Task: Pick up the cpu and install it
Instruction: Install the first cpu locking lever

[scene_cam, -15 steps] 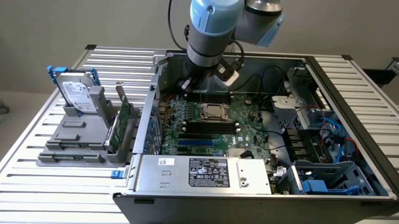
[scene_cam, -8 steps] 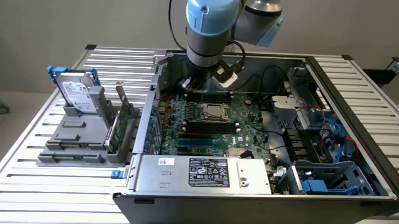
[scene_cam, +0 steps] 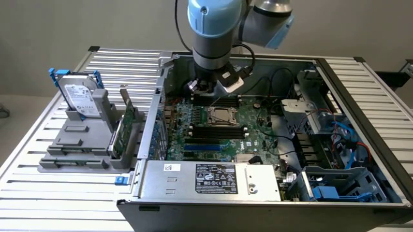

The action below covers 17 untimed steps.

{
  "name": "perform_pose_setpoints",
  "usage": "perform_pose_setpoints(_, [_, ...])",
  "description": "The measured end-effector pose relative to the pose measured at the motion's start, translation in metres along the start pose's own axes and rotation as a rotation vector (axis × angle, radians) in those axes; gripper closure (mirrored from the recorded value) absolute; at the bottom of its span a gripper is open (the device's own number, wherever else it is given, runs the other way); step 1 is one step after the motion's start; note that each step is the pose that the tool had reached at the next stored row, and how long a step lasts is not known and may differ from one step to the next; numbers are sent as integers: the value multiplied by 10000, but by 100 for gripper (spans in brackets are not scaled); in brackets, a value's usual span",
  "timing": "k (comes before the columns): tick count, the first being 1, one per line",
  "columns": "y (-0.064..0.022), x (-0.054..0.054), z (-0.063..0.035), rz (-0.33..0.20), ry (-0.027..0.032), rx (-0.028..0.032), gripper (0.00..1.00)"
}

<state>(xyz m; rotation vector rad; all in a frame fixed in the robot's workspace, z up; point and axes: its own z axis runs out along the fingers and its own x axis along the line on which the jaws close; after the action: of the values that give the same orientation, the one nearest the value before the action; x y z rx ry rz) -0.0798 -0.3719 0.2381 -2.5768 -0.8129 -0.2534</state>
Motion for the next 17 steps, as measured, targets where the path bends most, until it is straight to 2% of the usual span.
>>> perform_pose_setpoints(3, [10,-9,26,453,169,-150,89])
perform_pose_setpoints(6, [30,-26,74,742,281,-244,89])
perform_pose_setpoints(9, [46,-46,122,870,329,-286,89])
perform_pose_setpoints(14, [24,-123,206,868,343,-313,89])
perform_pose_setpoints(17, [2,-152,250,826,402,-374,89])
